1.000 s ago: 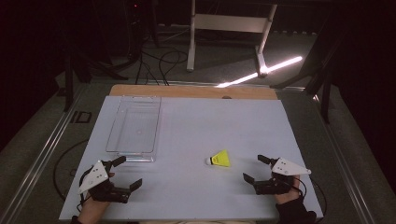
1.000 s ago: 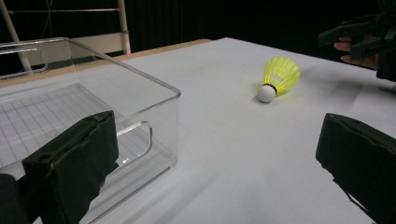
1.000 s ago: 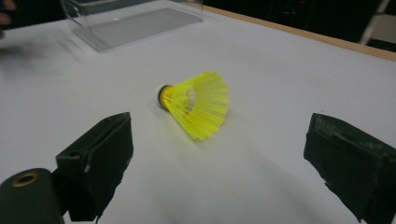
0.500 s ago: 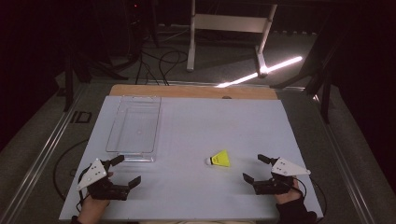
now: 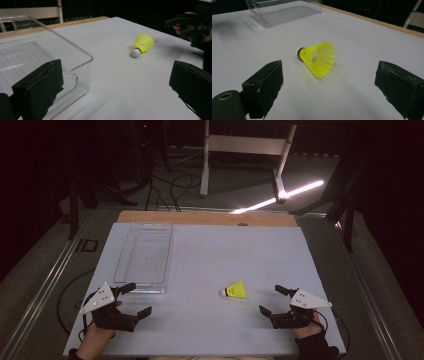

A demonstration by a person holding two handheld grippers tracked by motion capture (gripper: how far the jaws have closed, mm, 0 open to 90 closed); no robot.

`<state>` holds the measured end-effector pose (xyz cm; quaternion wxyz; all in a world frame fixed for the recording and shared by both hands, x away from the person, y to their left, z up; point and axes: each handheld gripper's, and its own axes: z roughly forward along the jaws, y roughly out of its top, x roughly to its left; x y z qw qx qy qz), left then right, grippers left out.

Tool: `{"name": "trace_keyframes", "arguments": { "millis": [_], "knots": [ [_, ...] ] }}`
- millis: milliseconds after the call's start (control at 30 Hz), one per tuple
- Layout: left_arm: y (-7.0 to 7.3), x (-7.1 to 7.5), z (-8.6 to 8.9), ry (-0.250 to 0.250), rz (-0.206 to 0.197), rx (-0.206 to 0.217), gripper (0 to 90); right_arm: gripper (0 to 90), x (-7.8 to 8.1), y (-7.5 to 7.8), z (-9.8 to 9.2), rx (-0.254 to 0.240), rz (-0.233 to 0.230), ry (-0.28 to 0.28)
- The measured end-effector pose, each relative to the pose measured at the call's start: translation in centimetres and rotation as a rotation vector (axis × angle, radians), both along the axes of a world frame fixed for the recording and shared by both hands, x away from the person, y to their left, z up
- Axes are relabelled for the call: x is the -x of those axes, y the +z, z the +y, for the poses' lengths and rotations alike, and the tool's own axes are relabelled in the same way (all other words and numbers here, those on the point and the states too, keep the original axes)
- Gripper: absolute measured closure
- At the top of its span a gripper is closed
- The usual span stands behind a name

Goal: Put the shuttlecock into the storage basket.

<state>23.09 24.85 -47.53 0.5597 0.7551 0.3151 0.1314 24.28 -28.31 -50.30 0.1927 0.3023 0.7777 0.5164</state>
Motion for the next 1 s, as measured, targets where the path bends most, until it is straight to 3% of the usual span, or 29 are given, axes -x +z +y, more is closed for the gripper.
{"name": "trace_keyframes", "arguments": {
  "millis": [300, 800, 1000],
  "knots": [
    [2.2, -1.0, -1.0, -0.083, 0.023, -0.087, 0.0, 8.4, 0.0, 0.0, 0.1, -0.005, -0.001, 0.01],
    [4.4, -2.3, -3.4, -0.213, 0.04, -0.18, 0.0, 8.4, 0.0, 0.0, 0.2, -0.002, -0.003, 0.015],
    [4.9, -2.7, -4.3, -0.264, 0.056, -0.192, 0.0, 8.4, 0.0, 0.0, 0.2, 0.001, -0.013, 0.015]
  ]
}}
